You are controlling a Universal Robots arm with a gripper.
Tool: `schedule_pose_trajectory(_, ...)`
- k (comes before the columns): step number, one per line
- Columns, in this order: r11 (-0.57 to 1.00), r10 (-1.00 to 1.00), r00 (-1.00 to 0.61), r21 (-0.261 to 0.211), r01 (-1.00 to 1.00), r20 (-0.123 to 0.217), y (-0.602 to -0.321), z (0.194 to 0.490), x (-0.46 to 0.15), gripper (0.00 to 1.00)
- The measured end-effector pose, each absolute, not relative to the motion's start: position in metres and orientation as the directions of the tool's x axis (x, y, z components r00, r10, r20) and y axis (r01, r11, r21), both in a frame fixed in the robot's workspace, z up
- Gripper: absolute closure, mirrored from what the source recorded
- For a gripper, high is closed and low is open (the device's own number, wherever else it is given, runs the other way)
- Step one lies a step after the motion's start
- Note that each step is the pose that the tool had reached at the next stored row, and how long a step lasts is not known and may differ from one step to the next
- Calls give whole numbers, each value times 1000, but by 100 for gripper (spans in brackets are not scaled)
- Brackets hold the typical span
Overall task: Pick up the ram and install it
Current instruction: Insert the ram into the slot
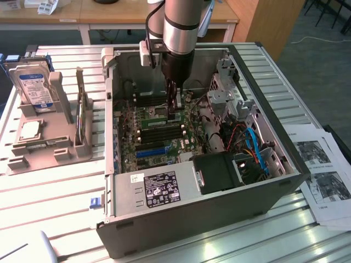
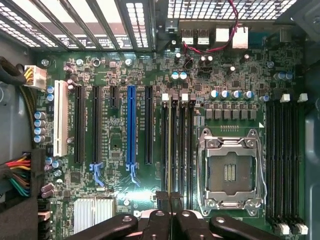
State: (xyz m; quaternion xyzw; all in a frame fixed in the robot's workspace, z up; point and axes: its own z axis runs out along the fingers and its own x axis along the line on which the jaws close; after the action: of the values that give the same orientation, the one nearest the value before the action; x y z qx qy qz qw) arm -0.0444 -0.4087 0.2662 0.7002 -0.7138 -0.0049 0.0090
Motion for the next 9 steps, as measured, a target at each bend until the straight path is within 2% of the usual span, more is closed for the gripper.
schedule_pose_trajectory(9,19,-1000,-19,19,-1000,6,-409,259,-44,89)
